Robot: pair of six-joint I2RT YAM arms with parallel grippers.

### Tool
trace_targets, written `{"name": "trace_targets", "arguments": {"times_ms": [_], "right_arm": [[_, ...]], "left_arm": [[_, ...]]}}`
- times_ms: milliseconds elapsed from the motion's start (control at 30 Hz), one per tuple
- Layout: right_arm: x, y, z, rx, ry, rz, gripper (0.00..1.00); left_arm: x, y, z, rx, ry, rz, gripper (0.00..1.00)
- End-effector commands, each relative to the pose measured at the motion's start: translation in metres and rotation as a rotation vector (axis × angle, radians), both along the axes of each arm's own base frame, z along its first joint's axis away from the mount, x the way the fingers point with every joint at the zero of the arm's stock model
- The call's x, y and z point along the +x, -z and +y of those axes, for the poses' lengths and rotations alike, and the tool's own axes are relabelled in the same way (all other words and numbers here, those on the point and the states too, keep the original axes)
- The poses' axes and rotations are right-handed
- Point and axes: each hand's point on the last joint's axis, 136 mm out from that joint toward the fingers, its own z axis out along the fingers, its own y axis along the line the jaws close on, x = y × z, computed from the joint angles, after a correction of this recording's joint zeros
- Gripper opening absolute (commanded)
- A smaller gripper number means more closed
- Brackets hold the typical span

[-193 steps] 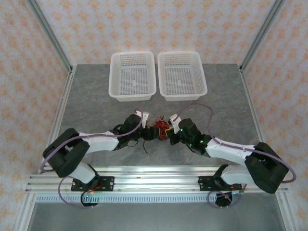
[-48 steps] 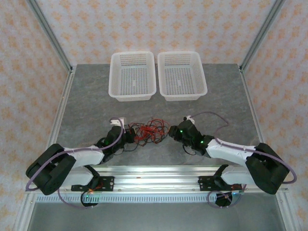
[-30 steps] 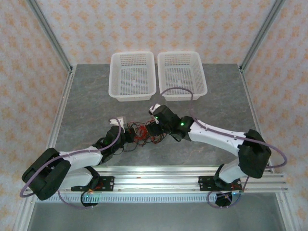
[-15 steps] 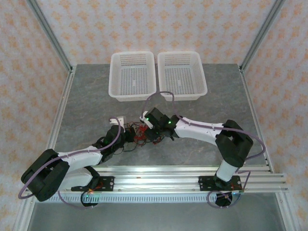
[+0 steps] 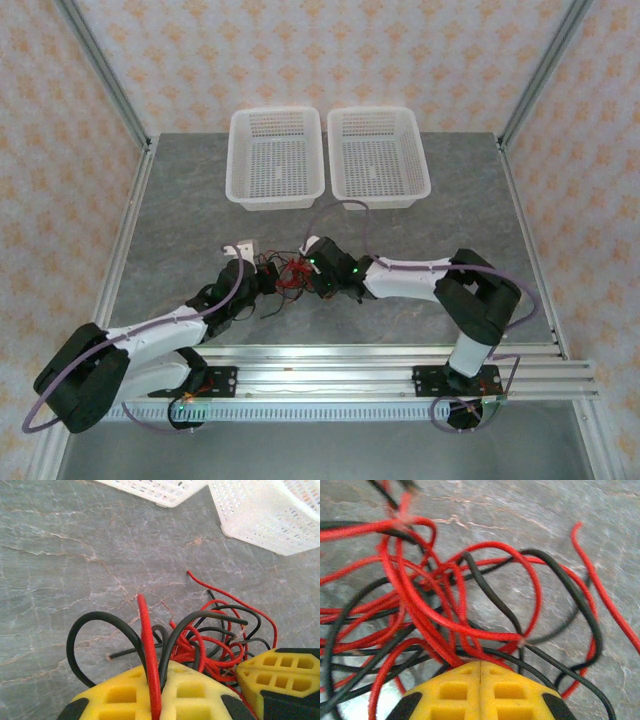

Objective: Untangle the cables

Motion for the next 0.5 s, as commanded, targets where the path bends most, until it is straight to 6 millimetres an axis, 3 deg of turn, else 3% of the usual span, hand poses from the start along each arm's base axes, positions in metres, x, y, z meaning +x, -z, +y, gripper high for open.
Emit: {"name": "trace_targets", "arguments": {"times_ms": [0, 200, 333, 467], "right_arm": [[0.015, -0.011, -0.032, 0.052, 0.205, -0.030, 0.00], [0.020, -0.012, -0.067, 0.298, 0.537, 0.075, 0.00], [0.011, -0.002, -0.070, 0.434, 0.658, 0.180, 0.00], [0.009, -0.002, -0.062, 0.439, 0.624, 0.209, 0.00]], "left_arm": [[0.003, -0.010, 0.018, 0.065, -0.079, -0.017, 0.00], [0.001, -0.002, 0.026, 0.056, -0.129, -0.003, 0.00], [0.003, 0.005, 0.025, 0.042, -0.138, 0.005, 0.00], [0.008, -0.003, 0.017, 0.044, -0.107, 0.001, 0.02]]}}
